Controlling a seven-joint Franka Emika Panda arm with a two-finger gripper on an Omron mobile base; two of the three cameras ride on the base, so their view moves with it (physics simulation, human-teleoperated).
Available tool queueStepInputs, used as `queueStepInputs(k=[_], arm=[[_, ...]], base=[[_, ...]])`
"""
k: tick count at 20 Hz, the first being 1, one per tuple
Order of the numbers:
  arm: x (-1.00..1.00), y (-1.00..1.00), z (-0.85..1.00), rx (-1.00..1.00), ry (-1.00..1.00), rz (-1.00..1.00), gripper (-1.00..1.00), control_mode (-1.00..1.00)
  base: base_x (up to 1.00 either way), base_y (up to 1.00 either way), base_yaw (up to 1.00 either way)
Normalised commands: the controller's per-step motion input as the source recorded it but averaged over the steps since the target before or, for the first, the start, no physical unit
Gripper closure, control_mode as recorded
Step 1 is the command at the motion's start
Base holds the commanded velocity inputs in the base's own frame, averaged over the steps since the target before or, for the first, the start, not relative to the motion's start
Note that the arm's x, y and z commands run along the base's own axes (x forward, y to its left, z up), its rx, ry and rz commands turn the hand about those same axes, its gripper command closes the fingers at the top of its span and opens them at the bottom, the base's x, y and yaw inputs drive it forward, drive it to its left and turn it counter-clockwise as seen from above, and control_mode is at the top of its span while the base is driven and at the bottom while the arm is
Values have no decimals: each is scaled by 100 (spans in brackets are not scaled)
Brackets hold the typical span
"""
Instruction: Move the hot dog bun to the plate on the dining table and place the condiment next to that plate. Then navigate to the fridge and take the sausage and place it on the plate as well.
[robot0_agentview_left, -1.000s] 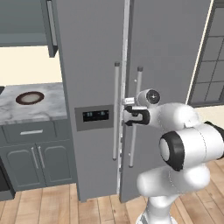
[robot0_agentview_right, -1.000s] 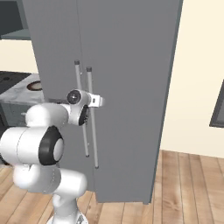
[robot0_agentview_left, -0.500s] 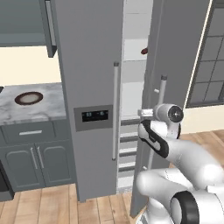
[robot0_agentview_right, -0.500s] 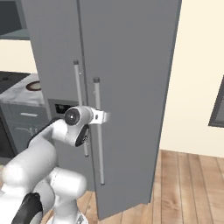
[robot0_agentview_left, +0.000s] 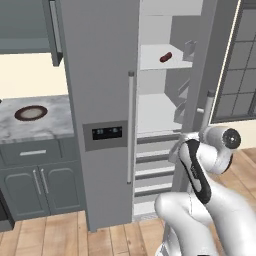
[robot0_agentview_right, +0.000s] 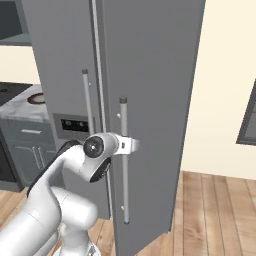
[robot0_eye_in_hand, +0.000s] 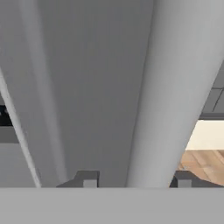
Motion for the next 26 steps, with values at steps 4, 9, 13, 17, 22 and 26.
queueStepInputs(k=[4,9,13,17,22,26], arm=[[-51,16,69,-8,-2,-3,-100,-100],[-44,21,92,-2,11,-3,-100,-100],[-33,29,83,0,24,-5,-100,-100],[-16,58,39,0,27,-11,-100,-100],[3,77,4,-11,23,-8,-100,-100],[2,80,-12,-22,1,0,-100,-100]], base=[[0,0,0],[0,0,0],[0,0,0],[0,0,0],[0,0,0],[0,0,0]])
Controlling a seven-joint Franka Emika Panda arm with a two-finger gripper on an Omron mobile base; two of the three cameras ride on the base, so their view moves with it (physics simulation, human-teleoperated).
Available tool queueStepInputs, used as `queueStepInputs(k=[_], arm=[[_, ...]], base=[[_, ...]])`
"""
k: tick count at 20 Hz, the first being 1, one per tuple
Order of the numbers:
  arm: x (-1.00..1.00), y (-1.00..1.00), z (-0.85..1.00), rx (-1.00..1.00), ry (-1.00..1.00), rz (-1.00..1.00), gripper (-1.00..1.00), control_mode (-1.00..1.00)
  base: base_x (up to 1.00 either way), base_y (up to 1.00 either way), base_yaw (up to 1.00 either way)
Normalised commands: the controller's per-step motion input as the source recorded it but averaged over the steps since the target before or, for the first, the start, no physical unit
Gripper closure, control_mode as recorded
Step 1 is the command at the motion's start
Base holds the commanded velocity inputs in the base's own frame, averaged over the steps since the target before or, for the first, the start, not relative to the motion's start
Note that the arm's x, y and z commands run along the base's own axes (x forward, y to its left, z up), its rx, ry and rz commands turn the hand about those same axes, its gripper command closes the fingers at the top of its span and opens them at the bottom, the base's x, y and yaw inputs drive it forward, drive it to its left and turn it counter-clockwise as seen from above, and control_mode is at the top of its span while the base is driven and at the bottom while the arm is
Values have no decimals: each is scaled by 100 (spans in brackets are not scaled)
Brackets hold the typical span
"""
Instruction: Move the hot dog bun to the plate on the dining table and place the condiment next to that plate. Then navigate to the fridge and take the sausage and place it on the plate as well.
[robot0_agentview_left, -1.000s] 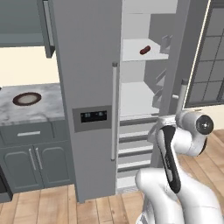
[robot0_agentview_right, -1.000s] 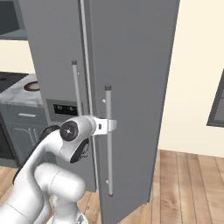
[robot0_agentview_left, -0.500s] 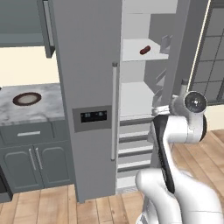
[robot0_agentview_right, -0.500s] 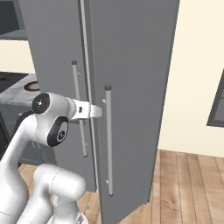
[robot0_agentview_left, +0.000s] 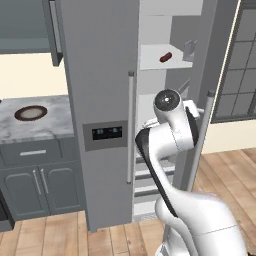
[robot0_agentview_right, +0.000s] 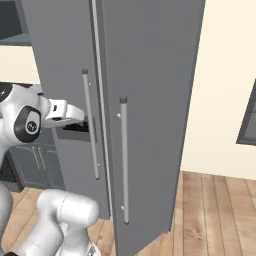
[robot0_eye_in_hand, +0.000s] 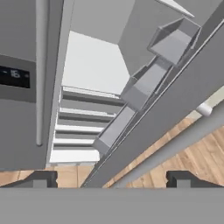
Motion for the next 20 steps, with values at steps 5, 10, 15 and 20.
queueStepInputs(k=[5,10,15,20], arm=[[35,21,0,-5,9,-1,-100,-100],[38,-6,-6,-2,4,0,-100,-100],[35,-27,-24,-4,0,0,-100,-100],[27,-44,-26,0,0,0,-100,-100]], base=[[0,0,0],[0,0,0],[0,0,0],[0,0,0]])
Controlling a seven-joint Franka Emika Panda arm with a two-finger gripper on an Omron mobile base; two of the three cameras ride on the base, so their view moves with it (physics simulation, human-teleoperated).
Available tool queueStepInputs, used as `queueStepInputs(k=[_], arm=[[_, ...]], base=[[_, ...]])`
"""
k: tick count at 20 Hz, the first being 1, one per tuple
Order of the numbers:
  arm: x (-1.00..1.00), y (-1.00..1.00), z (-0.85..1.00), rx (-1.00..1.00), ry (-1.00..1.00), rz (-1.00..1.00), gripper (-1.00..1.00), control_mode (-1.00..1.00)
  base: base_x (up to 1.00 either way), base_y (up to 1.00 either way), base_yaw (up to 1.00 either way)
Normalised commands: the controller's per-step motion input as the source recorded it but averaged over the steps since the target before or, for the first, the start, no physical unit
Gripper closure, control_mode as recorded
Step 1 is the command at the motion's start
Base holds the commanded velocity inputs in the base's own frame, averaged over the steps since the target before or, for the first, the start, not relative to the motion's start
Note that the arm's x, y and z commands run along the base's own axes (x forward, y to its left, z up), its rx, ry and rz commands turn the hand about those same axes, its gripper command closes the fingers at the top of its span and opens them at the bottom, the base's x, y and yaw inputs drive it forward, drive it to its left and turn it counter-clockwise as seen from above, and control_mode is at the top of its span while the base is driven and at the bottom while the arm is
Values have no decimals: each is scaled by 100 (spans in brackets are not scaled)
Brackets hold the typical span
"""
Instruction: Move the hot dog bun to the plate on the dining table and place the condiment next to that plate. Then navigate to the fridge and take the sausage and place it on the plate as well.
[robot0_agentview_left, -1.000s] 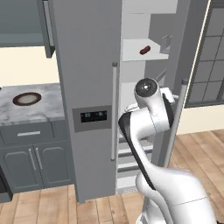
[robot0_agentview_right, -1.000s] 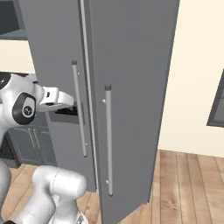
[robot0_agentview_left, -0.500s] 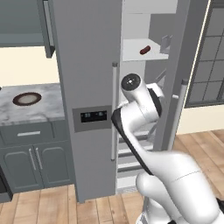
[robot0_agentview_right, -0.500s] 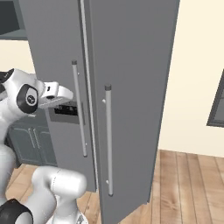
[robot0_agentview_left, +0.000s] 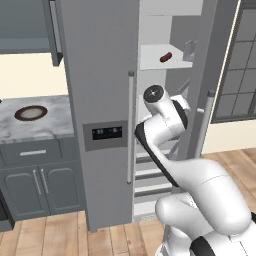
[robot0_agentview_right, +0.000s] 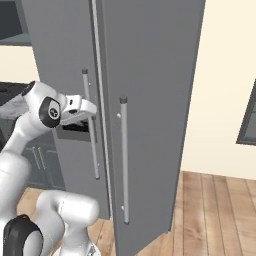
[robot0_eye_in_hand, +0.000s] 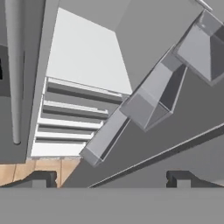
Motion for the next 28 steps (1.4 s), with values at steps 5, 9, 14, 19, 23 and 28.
queueStepInputs(k=[5,9,14,19,23,28], arm=[[23,-45,-17,0,1,0,-100,-100],[-6,-41,-7,0,0,-1,-100,-100],[-14,-48,-9,0,0,-3,-100,-100],[-20,-72,-2,0,0,-2,-100,-100],[-29,-95,0,0,-1,0,-100,-100],[-18,-100,0,1,0,0,-100,-100]], base=[[0,0,0],[0,0,0],[0,0,0],[0,0,0],[0,0,0],[0,0,0]])
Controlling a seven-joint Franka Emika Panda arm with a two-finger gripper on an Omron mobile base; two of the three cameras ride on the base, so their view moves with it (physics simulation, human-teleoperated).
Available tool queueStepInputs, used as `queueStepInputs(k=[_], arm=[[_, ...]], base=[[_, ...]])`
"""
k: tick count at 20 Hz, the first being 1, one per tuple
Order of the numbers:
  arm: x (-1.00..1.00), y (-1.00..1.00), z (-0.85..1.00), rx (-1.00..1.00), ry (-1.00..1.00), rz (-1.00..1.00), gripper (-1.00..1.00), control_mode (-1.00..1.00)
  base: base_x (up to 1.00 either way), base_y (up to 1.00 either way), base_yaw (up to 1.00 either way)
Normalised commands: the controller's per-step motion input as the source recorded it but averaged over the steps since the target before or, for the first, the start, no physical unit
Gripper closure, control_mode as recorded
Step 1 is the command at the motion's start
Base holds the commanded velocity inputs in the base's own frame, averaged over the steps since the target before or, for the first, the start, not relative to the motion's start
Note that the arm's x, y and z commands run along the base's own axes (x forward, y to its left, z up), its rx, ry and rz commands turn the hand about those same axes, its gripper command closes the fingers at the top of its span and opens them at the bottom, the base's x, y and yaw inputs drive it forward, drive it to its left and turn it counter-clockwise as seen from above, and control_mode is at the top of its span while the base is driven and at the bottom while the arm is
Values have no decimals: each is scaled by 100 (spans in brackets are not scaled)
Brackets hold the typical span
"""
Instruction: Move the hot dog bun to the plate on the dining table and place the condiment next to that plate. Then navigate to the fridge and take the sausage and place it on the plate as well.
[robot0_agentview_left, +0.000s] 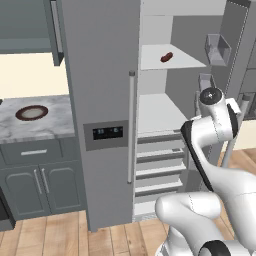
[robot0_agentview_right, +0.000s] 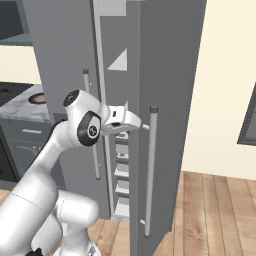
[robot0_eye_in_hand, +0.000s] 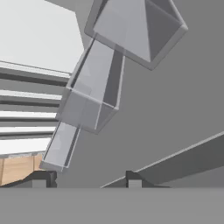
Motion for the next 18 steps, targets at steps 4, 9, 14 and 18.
queueStepInputs(k=[4,9,14,18], arm=[[-14,-100,2,3,-1,0,-100,-100],[-4,-87,2,3,-1,0,-100,-100],[0,-72,10,4,0,0,-100,-100],[-2,-16,25,13,0,1,-100,-100]], base=[[0,0,0],[0,0,0],[0,0,0],[0,0,0]])
